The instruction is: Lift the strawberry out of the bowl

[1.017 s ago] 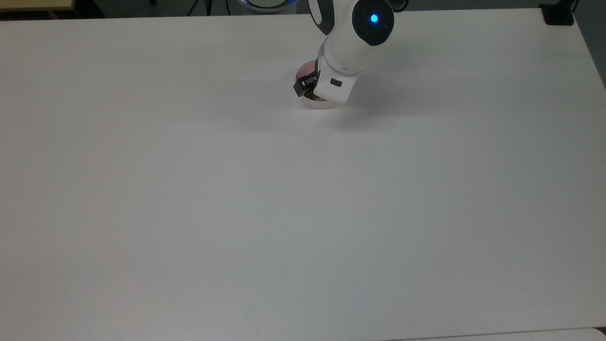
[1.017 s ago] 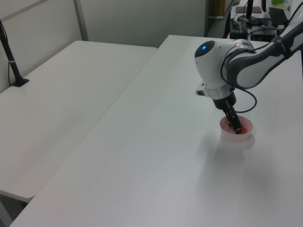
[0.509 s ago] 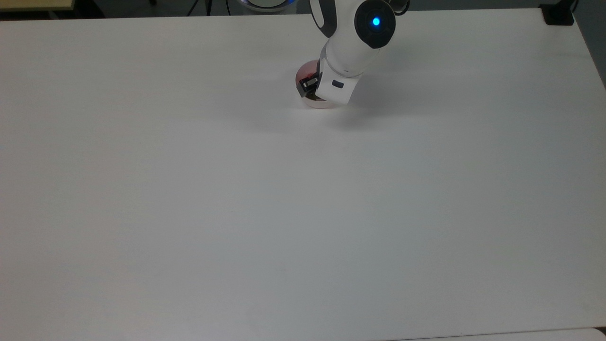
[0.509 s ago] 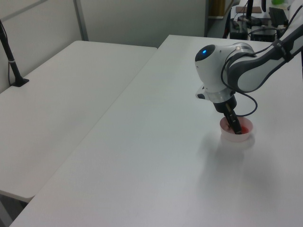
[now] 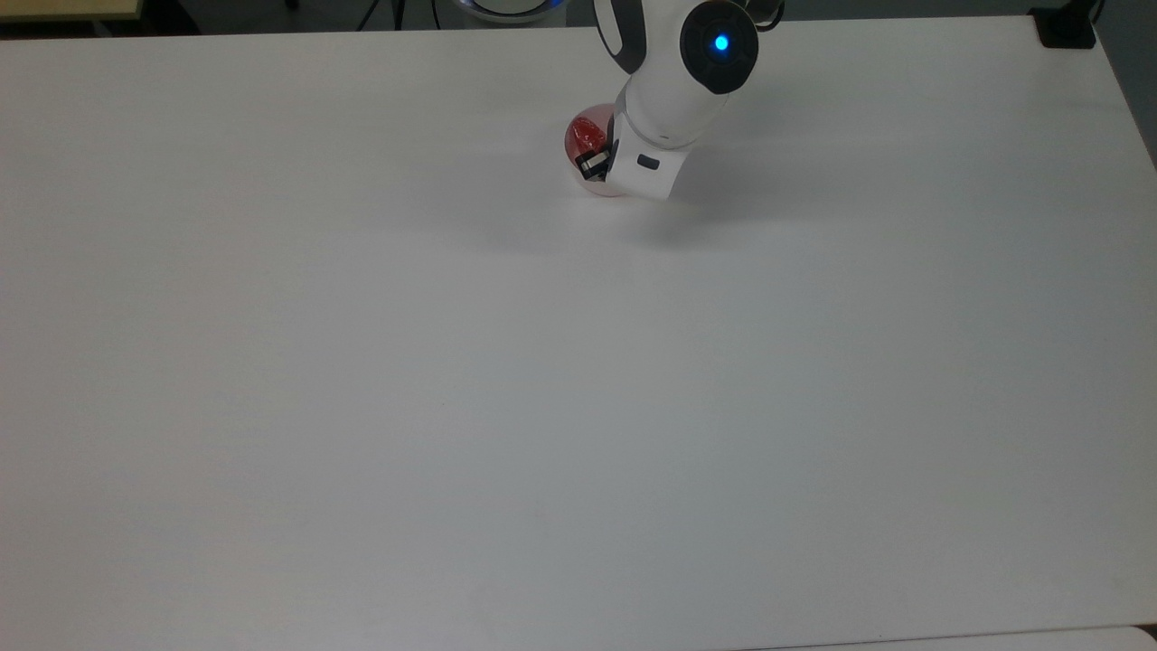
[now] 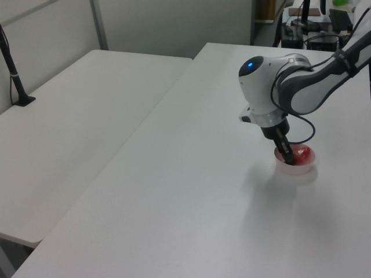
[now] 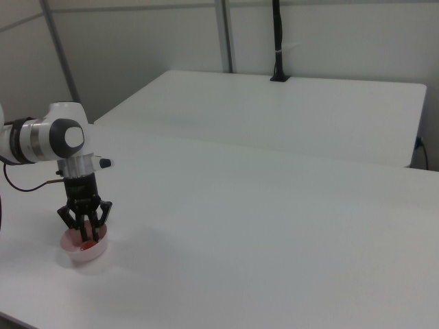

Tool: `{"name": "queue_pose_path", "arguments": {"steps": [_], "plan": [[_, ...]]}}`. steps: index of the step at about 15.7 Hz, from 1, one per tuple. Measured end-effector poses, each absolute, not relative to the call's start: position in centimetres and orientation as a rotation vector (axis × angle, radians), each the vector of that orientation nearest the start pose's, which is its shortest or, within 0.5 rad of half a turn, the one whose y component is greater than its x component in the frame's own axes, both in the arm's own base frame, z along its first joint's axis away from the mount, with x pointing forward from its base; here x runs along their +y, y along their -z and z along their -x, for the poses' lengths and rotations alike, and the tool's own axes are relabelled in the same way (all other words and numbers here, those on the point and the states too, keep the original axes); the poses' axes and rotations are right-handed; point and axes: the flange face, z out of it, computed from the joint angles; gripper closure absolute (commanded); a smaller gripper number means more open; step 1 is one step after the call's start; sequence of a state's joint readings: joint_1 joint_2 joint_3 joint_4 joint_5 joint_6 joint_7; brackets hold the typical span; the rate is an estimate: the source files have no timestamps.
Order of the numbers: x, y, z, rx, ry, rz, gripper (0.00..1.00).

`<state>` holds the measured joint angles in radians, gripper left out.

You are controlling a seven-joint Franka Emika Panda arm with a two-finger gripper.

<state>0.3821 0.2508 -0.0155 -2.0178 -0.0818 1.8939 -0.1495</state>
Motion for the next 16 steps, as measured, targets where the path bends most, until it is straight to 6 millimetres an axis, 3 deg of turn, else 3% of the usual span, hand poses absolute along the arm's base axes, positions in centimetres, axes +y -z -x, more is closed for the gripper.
{"name": "queue_pose_path", "arguments": {"steps": [3,4,5,9,14,16], "plan": [[19.1,-30.5,-51.4,-0.88,-0.587,3.08,0.67],[19.1,-30.6,-51.5,-0.879,-0.584,3.081,0.26],[19.1,-30.7,-51.5,-0.877,-0.579,3.081,0.0],[18.6,-31.8,-51.3,-0.872,-0.603,3.079,0.0],[16.7,-35.9,-50.3,-0.957,-0.669,3.02,0.0],[16.7,-36.0,-50.2,-0.968,-0.67,3.015,0.0]]}}
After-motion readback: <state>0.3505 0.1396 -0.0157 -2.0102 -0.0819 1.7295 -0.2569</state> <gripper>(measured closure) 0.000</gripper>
